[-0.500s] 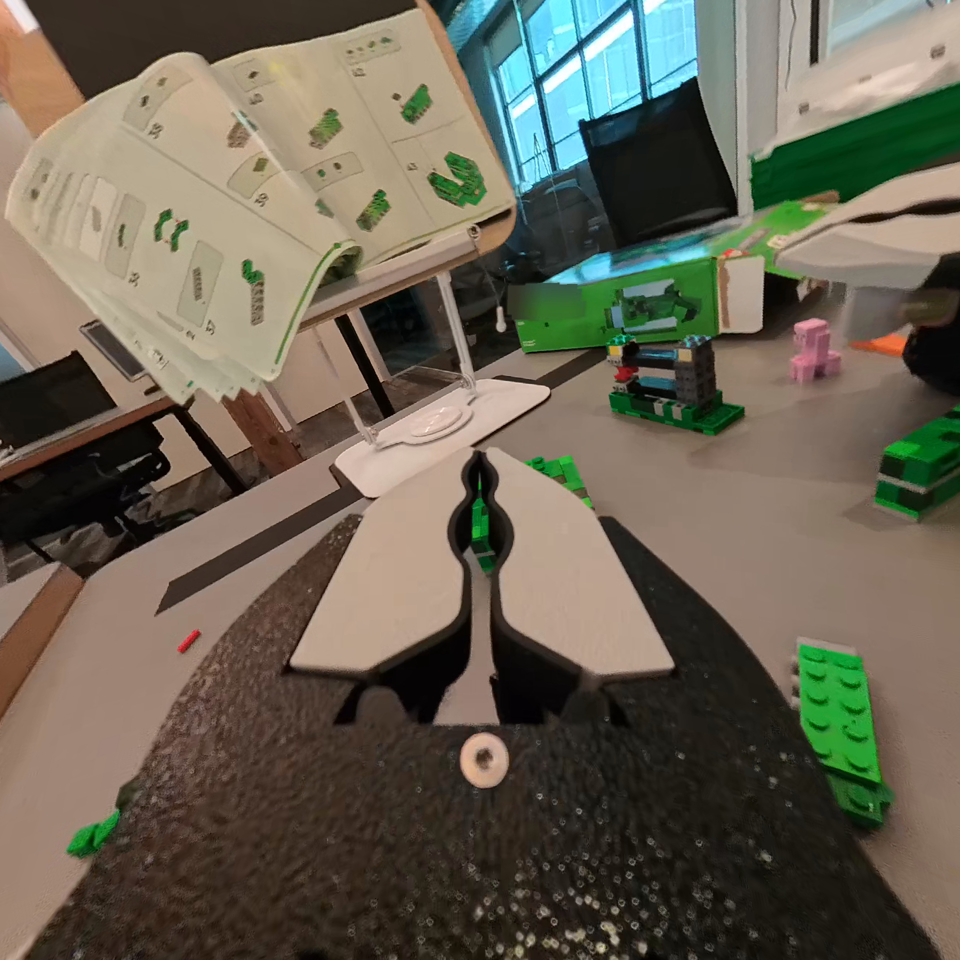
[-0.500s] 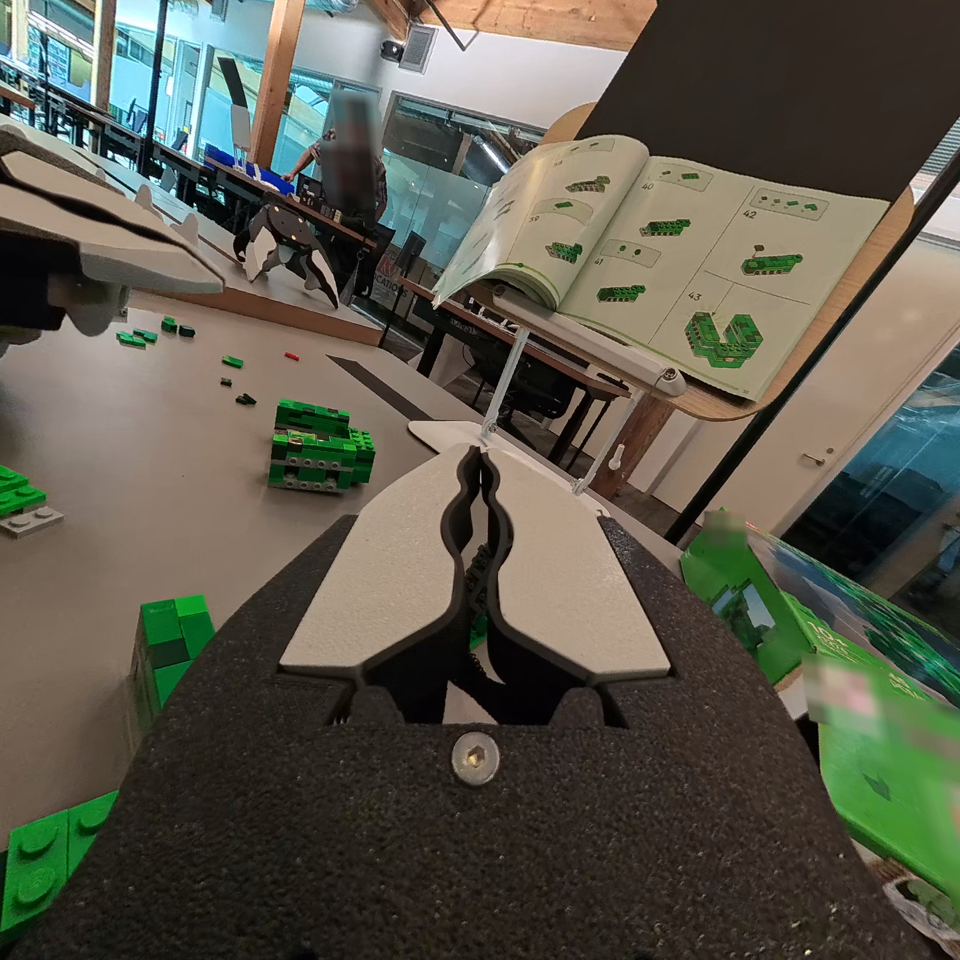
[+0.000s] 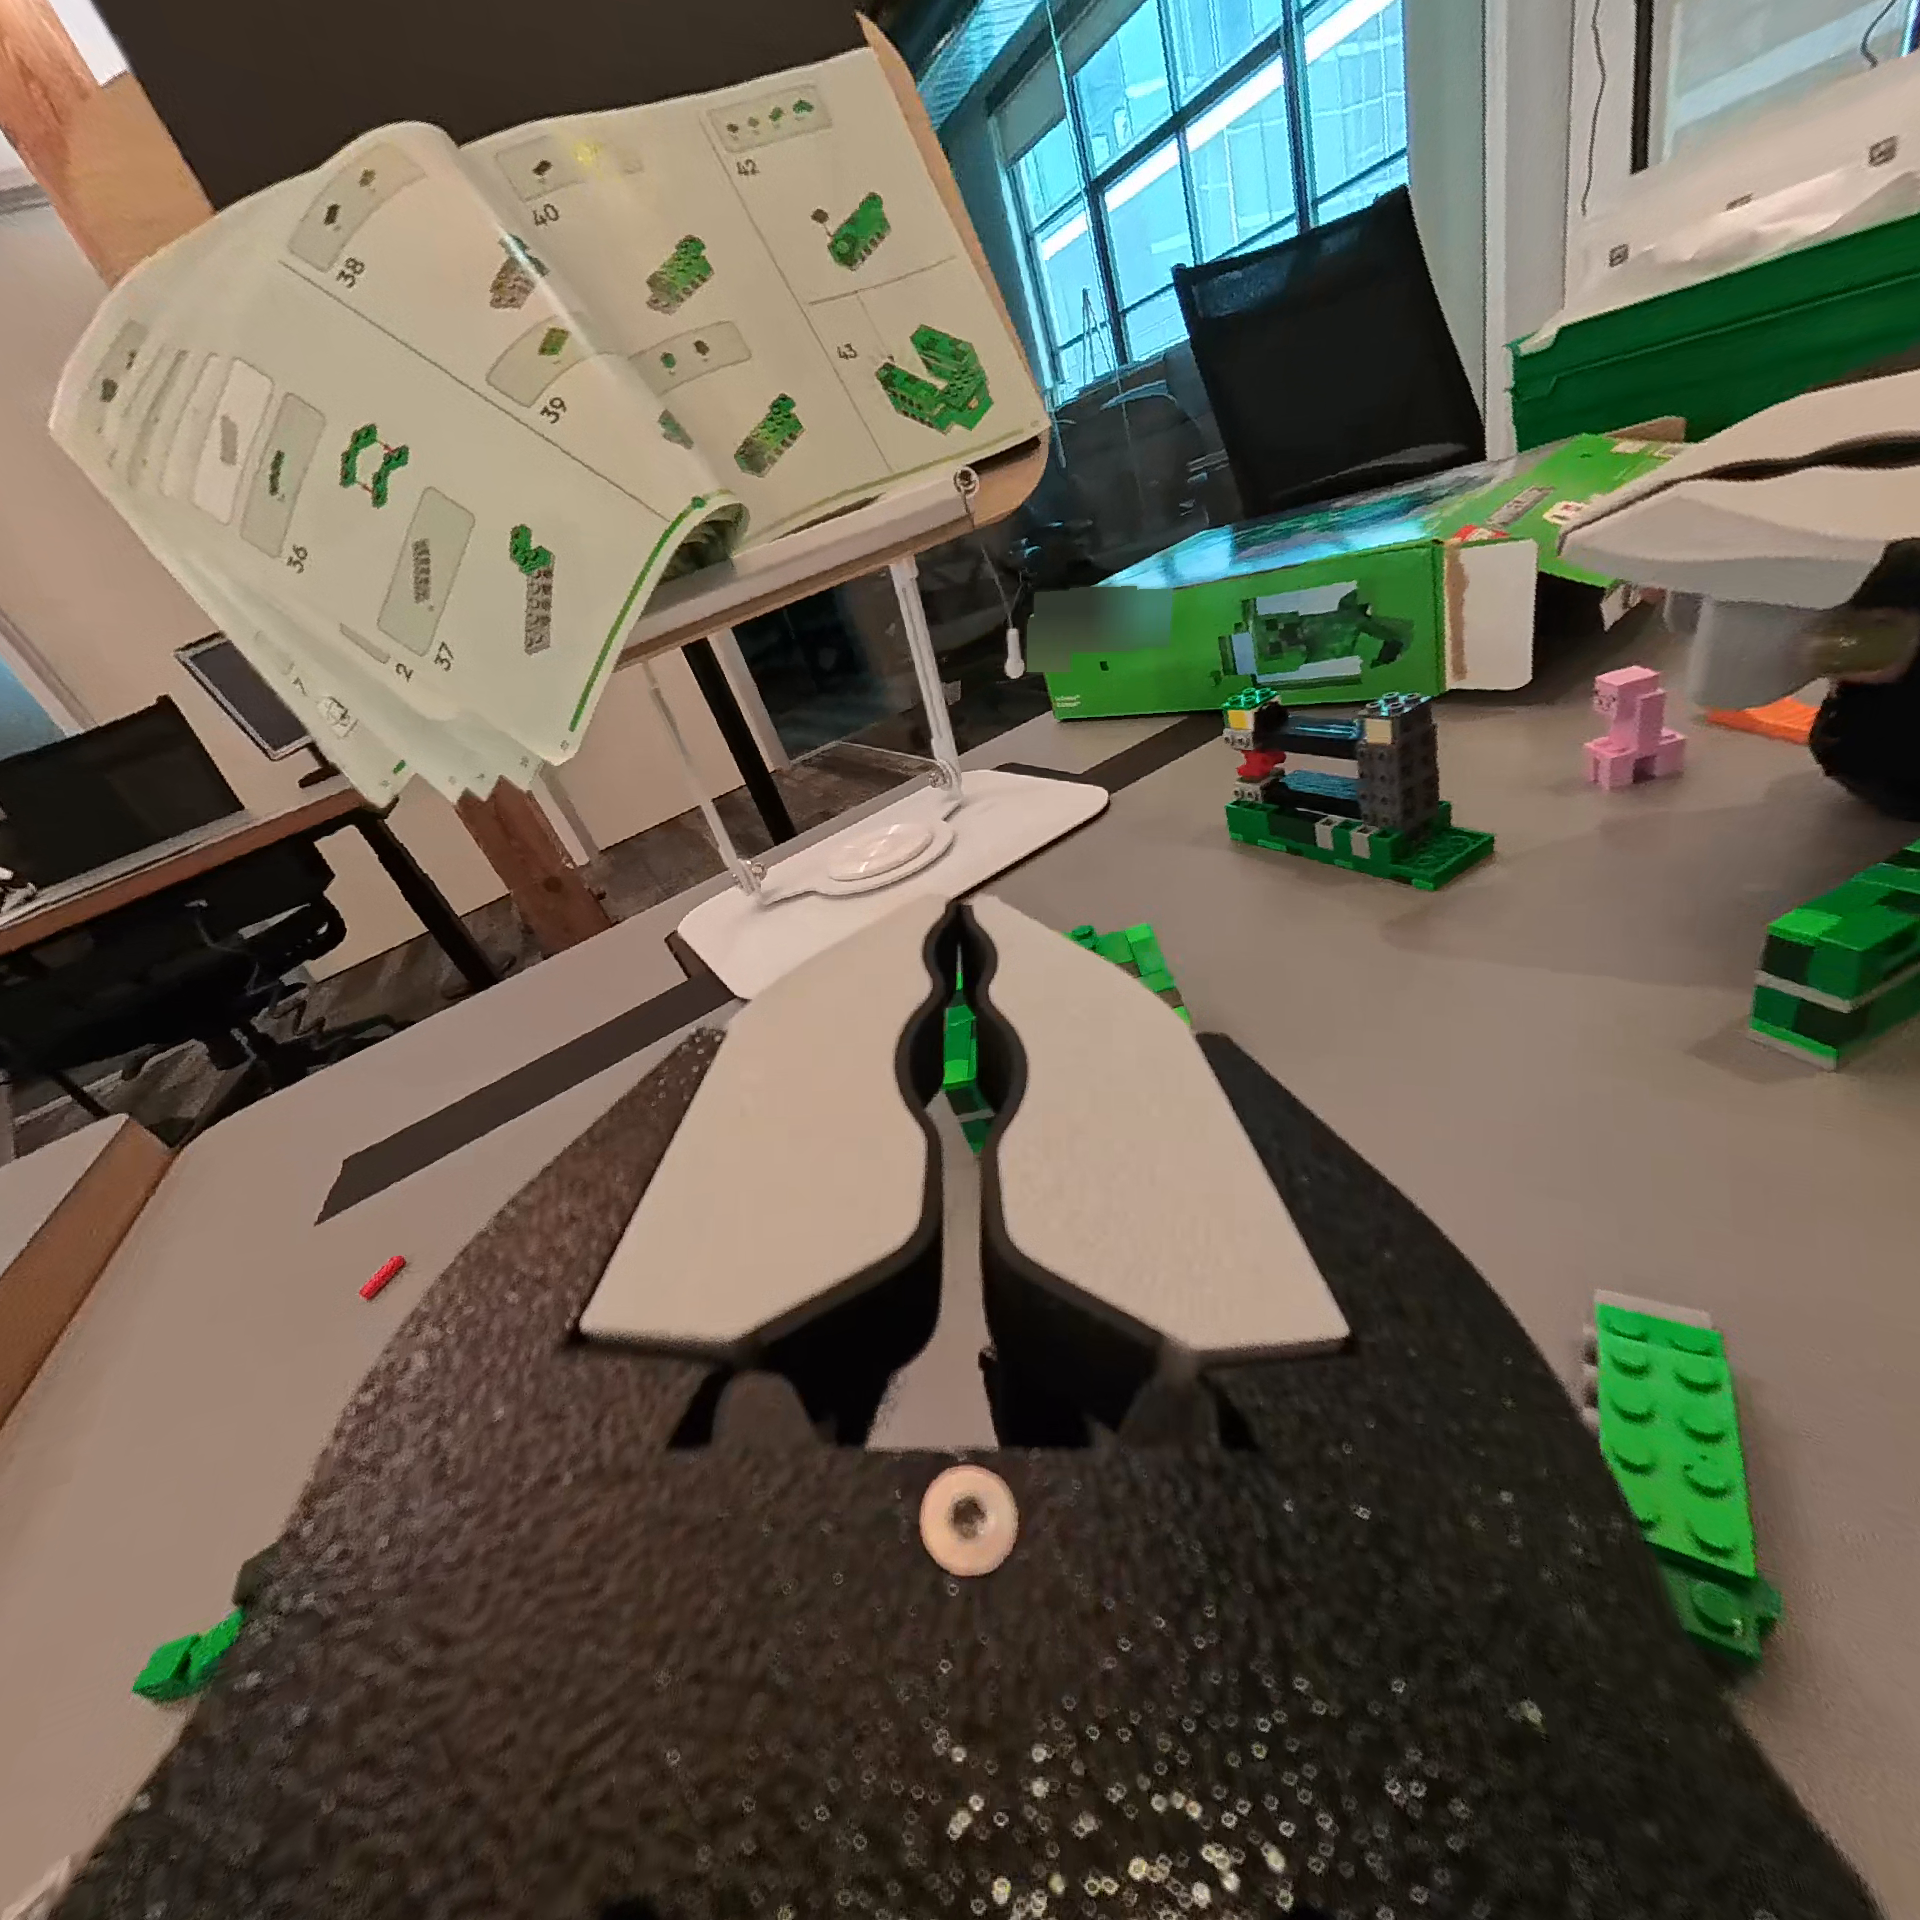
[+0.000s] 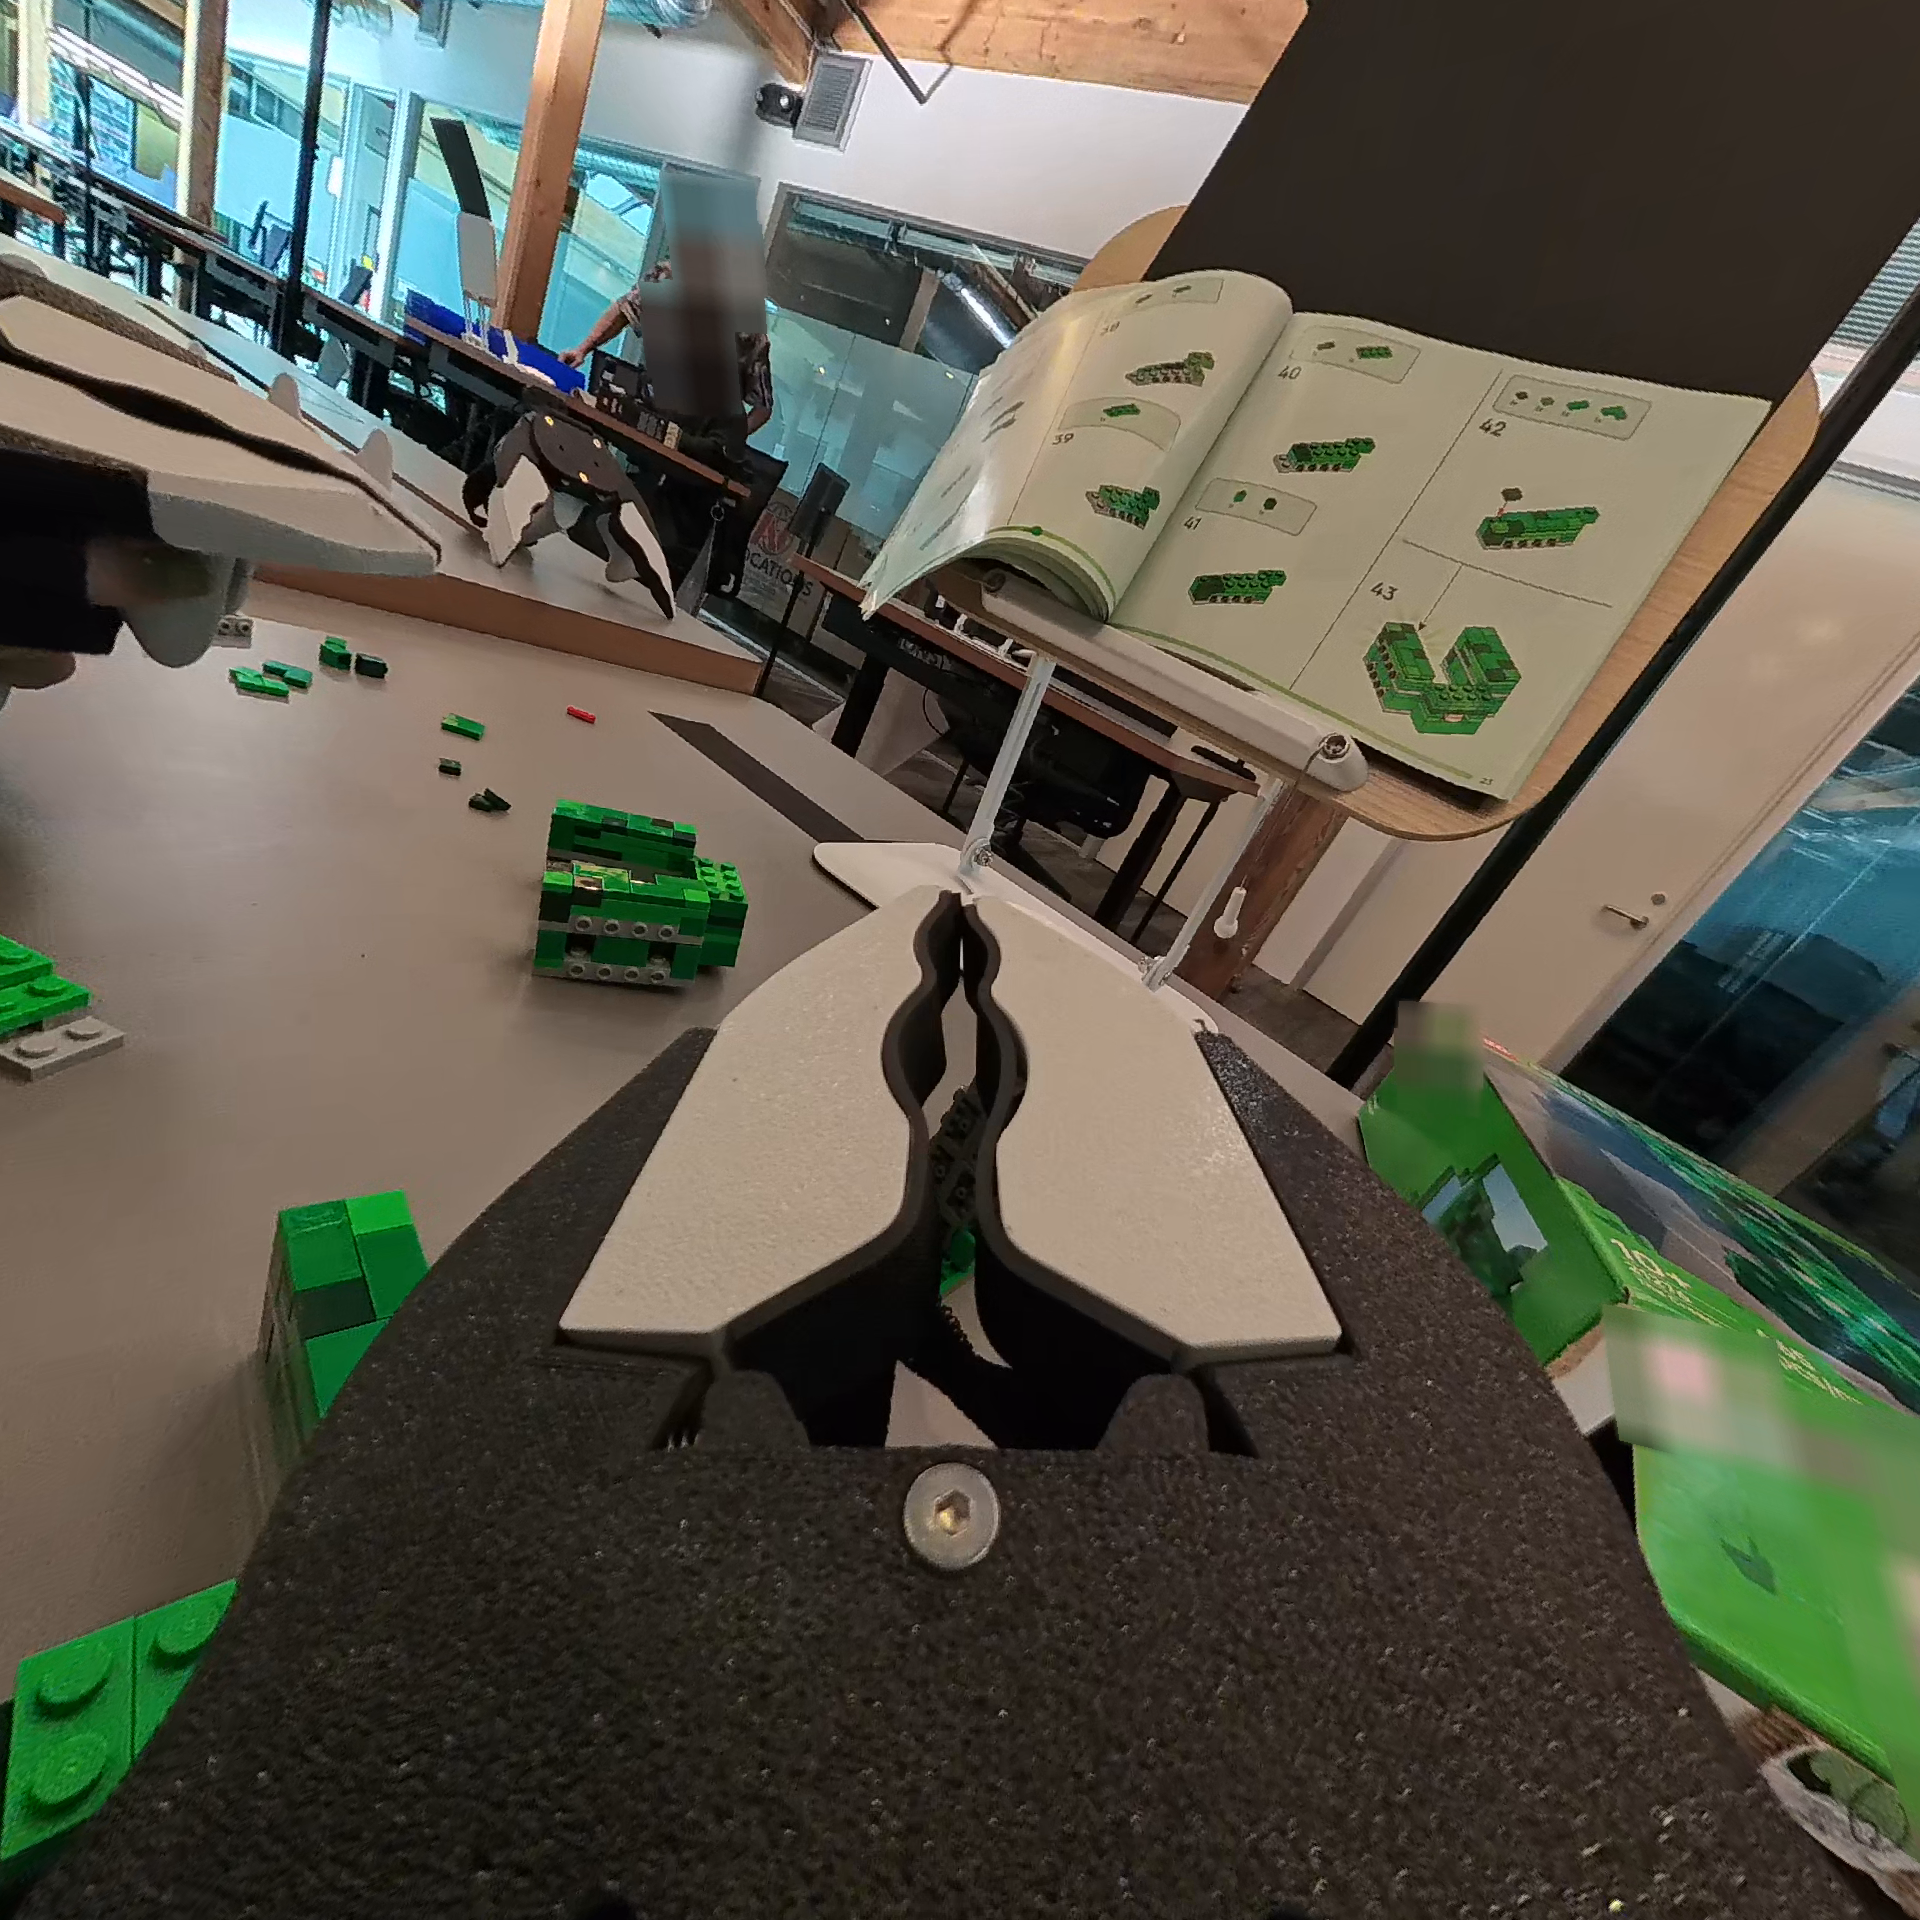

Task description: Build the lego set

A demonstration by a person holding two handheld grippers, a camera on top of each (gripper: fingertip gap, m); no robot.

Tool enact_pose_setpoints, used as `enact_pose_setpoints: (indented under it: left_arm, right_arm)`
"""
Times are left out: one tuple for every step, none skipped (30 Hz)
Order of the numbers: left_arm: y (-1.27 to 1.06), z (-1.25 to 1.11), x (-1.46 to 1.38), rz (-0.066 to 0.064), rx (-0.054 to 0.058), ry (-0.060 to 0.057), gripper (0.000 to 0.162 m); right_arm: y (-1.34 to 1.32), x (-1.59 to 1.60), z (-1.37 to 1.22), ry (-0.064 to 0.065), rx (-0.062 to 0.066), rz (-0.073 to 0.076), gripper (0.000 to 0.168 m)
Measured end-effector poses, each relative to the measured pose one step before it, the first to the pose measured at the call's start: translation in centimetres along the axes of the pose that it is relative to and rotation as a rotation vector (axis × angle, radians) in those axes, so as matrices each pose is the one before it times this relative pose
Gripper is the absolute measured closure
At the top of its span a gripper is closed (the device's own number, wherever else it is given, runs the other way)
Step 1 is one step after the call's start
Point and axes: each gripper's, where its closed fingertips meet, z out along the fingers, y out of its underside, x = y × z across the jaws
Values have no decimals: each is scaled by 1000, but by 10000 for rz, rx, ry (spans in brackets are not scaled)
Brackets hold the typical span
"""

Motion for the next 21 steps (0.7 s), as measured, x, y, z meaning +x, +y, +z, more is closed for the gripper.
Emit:
enact_pose_setpoints:
  left_arm:
    - [37, -12, -123, -104, 4, -25, 162]
    - [33, -4, -74, -79, 1, -15, 162]
    - [6, -10, -55, -44, 4, -9, 162]
    - [-13, -7, -8, -3, 10, -6, 162]
    - [2, 7, 19, 24, 0, 3, 162]
    - [8, 21, 47, 29, -16, 15, 162]
    - [27, 25, 53, 27, -22, 20, 162]
    - [25, 22, 35, 28, -18, 13, 162]
    - [-1, 4, 19, 21, -6, 4, 162]
    - [-9, 0, 8, 7, 4, 0, 162]
    - [-21, -11, -13, -7, 11, -3, 162]
    - [-15, -14, -29, -9, 15, -13, 162]
    - [-15, -23, -52, -7, 10, -20, 162]
    - [37, -59, -192, -7, -35, -91, 162]
    - [170, -170, -608, 39, -154, -326, 162]
    - [319, -347, -1280, 83, -295, -709, 162]
    - [417, -497, -1728, 117, -360, -862, 162]
    - [428, -583, -1988, 97, -336, -857, 162]
    - [457, -582, -2201, -43, -289, -830, 162]
    - [487, -448, -2100, -178, -250, -605, 162]
    - [731, -241, -1899, -299, -347, -370, 162]
  right_arm:
    - [-1, 1, 0, 0, 1, -2, 168]
    - [7, -3, 6, -5, -3, 2, 168]
    - [3, -3, -1, -3, -2, -1, 168]
    - [0, -1, 0, 0, 0, 1, 168]
    - [1, -4, -1, -1, -1, 4, 168]
    - [-1, 1, 0, 1, 1, 0, 168]
    - [4, 3, -7, -2, -1, 3, 168]
    - [-3, 5, 2, 4, 2, 0, 168]
    - [-2, 3, 1, 2, 1, -1, 168]
    - [0, 0, 0, 0, 0, -1, 168]
    - [-5, -1, -7, 1, 1, -3, 168]
    - [-2, 3, 1, 0, 1, -4, 168]
    - [-7, -6, -6, 1, 3, 2, 168]
    - [-2, 13, -8, 1, 6, 5, 168]
    - [-7, 21, 0, 4, 5, 12, 168]
    - [-5, 0, -17, -2, 5, 9, 168]
    - [-5, -6, -6, -8, -1, 10, 168]
    - [4, -31, -9, -16, -17, 25, 168]
    - [9, -34, 1, -29, -29, 33, 168]
    - [43, -38, 13, -17, -44, 25, 168]
    - [50, 17, 24, 12, -49, -2, 168]
